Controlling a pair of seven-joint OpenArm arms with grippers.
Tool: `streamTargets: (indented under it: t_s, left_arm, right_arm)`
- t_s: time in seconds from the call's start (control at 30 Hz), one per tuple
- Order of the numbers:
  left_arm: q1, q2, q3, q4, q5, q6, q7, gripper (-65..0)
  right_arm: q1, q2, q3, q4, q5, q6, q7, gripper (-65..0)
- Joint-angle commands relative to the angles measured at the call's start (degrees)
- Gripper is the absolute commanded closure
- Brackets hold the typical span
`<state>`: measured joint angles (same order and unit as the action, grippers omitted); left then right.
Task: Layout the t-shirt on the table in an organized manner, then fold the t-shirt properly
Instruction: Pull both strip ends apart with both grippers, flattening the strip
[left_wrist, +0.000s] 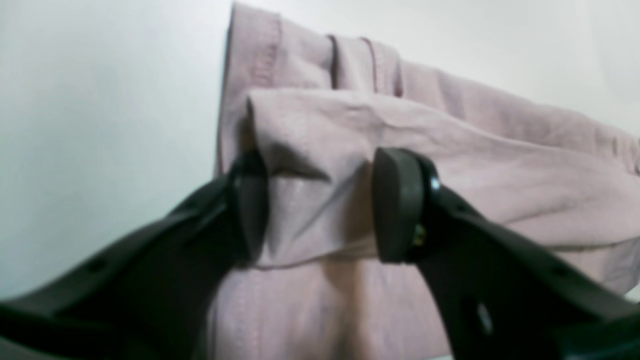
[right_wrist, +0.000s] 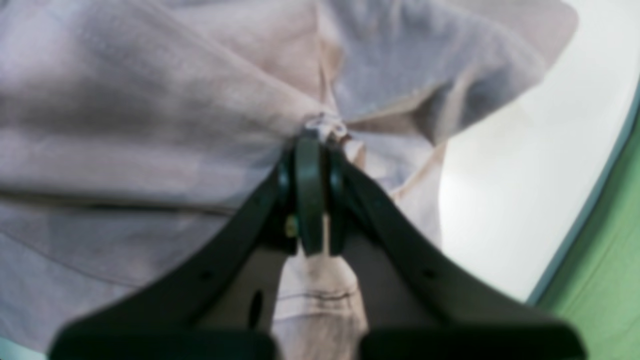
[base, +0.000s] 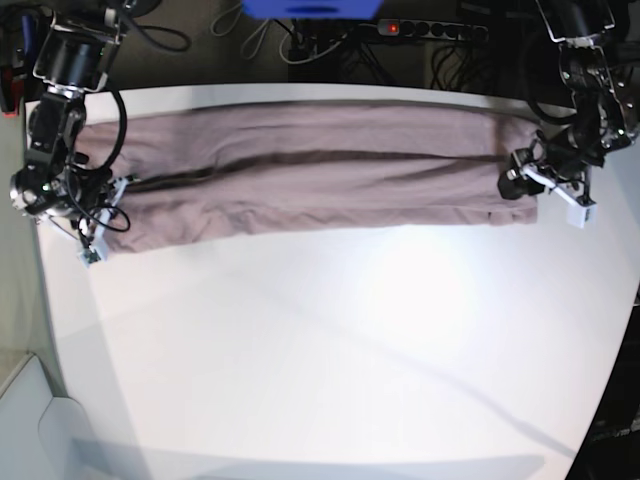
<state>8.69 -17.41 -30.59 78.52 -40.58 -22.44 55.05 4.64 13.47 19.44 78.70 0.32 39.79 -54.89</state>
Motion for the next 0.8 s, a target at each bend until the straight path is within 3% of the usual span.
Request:
streamTargets:
  t_s: [0.0, 0.3, 0.37, 0.47, 0.53, 0.77]
  left_arm:
    - [0.3, -0.6, -1.1, 0.4, 1.0, 0.5, 1.8, -32.9]
    - [-0.2, -0.8, -3.7, 0.5, 1.0, 0.5, 6.0, -34.2]
    - [-0.2, -0.9, -3.7, 0.5, 1.1, 0.5, 6.1, -41.0]
    - [-0.2, -0.9, -3.5, 0.5, 1.1, 0.4, 6.4, -56.5]
    - [-0.2, -0.9, -3.5, 0.5, 1.1, 0.4, 6.2, -62.5]
    - [-0.1, -1.0, -3.6, 0.6, 1.0, 0.4, 6.5, -63.6]
  right_arm:
    - [-0.9, -0.5, -0.3, -1.5, -1.5, 0.2, -2.3, -1.2]
    - [-0.9, -0.5, -0.3, -1.5, -1.5, 0.2, -2.3, -1.2]
    - [-0.9, -0.5, -0.3, -1.5, -1.5, 0.2, -2.3, -1.1]
    - [-0.9, -0.5, -0.3, -1.5, -1.5, 0.2, -2.3, -1.1]
    - [-0.9, -0.5, -0.3, -1.5, -1.5, 0.2, -2.3, -1.1]
    - [-0.9, -0.5, -0.3, -1.5, -1.5, 0.2, -2.3, -1.1]
